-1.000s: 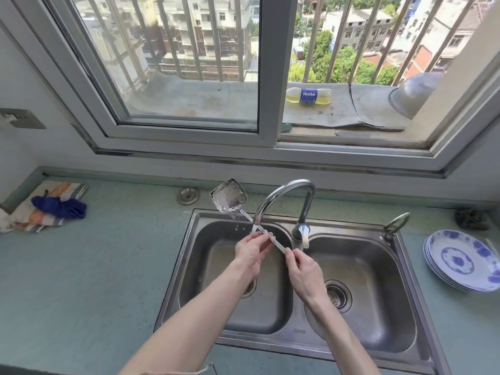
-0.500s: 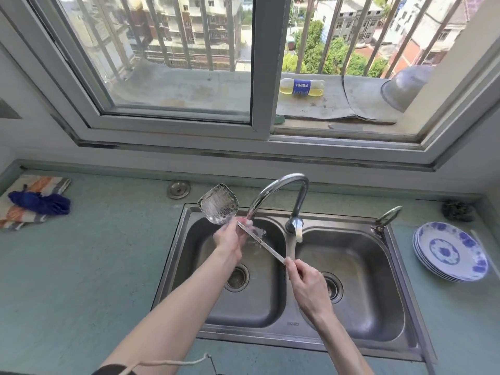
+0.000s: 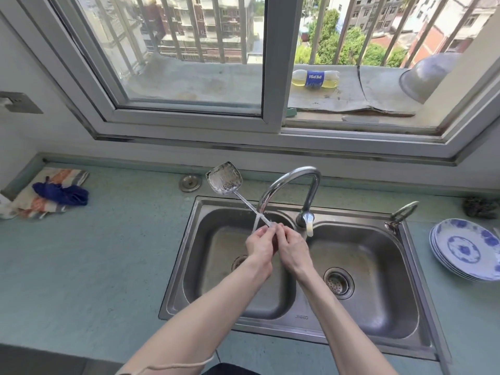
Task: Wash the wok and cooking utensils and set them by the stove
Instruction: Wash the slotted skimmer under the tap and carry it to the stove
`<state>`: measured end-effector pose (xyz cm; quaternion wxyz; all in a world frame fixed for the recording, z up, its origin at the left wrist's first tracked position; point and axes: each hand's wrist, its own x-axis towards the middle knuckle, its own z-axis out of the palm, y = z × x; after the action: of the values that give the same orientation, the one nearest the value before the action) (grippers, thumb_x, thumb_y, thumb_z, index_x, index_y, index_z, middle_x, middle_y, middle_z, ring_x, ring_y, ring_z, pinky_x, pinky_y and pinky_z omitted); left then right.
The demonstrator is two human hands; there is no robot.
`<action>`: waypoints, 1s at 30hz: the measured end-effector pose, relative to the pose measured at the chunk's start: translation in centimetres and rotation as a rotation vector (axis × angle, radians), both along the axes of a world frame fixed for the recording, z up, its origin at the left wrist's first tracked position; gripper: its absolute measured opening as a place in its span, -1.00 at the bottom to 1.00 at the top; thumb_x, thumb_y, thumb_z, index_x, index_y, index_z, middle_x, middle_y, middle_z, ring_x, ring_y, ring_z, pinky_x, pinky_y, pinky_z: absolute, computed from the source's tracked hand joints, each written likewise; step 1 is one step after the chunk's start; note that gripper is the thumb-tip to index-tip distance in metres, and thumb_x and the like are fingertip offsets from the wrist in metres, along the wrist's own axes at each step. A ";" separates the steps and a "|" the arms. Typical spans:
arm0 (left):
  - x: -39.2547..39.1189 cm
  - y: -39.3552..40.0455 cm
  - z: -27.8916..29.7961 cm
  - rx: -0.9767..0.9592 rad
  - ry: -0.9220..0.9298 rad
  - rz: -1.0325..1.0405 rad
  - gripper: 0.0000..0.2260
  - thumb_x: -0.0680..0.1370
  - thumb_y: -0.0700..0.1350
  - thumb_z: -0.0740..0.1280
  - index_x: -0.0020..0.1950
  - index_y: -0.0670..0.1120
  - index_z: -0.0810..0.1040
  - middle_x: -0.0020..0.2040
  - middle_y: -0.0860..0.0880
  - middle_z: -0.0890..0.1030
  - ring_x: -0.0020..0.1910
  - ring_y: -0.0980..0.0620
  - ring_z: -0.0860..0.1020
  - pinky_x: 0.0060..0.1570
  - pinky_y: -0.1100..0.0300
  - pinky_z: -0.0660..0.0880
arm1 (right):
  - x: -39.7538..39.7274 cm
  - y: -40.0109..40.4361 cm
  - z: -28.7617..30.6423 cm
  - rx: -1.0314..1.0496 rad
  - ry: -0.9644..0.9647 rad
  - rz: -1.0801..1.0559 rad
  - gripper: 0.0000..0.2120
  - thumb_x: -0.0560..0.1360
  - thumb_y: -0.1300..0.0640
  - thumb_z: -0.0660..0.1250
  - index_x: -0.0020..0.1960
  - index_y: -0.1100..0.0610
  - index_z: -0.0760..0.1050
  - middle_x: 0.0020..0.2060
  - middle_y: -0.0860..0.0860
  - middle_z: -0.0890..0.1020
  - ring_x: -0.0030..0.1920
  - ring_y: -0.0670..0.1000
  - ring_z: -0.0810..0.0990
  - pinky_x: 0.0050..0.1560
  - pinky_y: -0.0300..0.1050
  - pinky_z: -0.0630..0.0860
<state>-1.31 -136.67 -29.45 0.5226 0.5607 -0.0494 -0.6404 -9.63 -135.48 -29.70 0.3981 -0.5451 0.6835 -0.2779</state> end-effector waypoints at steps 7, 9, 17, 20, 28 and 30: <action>2.4 -1.6 -0.2 0.022 0.037 -0.001 -0.89 0.51 -0.36 0.44 0.02 -0.26 0.62 -0.23 -0.14 0.73 -0.32 0.03 0.70 -0.23 0.18 0.67 | 0.8 -0.9 0.2 0.004 0.013 0.109 -0.69 0.72 -0.03 0.16 0.03 0.09 0.62 -0.05 0.10 0.73 0.01 0.12 0.66 -0.04 -0.09 0.40; 2.2 -1.7 -0.3 0.013 0.037 -0.014 -0.92 0.53 -0.33 0.44 0.01 -0.25 0.62 -0.25 -0.11 0.73 -0.32 0.05 0.70 -0.24 0.22 0.66 | 0.7 -0.9 0.4 0.010 0.026 0.110 -0.72 0.71 -0.03 0.16 -0.06 0.01 0.55 -0.08 0.11 0.71 -0.01 0.14 0.65 -0.03 -0.04 0.42; 2.9 -3.0 -0.8 0.029 -0.036 0.019 -0.78 0.54 -0.29 0.43 0.13 -0.39 0.62 -0.13 -0.19 0.71 -0.27 0.00 0.66 -0.22 0.13 0.63 | -1.2 1.5 1.4 0.062 0.045 0.091 -0.62 0.71 -0.04 0.14 -0.24 0.03 0.45 -0.35 -0.04 0.54 -0.25 -0.03 0.49 -0.13 -0.06 0.34; 2.7 -2.7 -1.0 0.039 -0.027 -0.005 -0.74 0.55 -0.27 0.43 0.19 -0.40 0.60 -0.16 -0.14 0.73 -0.28 0.02 0.69 -0.32 0.17 0.62 | -1.7 2.8 2.1 0.071 0.027 0.063 -0.62 0.71 -0.05 0.15 -0.24 0.04 0.45 -0.37 -0.05 0.52 -0.29 -0.08 0.46 -0.14 -0.06 0.36; 1.3 -2.1 -1.0 0.120 0.151 0.012 -0.87 0.58 -0.28 0.40 0.11 -0.29 0.60 -0.15 -0.18 0.72 -0.29 -0.04 0.71 -0.38 0.18 0.62 | -4.1 5.6 5.2 0.061 0.002 -0.007 -0.63 0.65 -0.06 0.21 -0.26 0.08 0.49 -0.32 0.08 0.58 -0.33 -0.05 0.45 -0.20 -0.01 0.42; 1.7 -2.6 -1.3 0.140 0.178 0.054 -0.87 0.60 -0.27 0.38 0.13 -0.27 0.59 -0.18 -0.16 0.72 -0.33 0.00 0.71 -0.42 0.21 0.60 | -4.5 6.5 6.5 0.047 -0.023 -0.018 -0.63 0.64 -0.05 0.22 -0.28 0.09 0.48 -0.36 0.06 0.55 -0.35 -0.08 0.42 -0.20 -0.01 0.41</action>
<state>0.37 -139.32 -30.73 0.5015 0.5378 0.0572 -0.6753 -14.13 -128.98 -23.24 0.4159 -0.5261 0.6901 -0.2718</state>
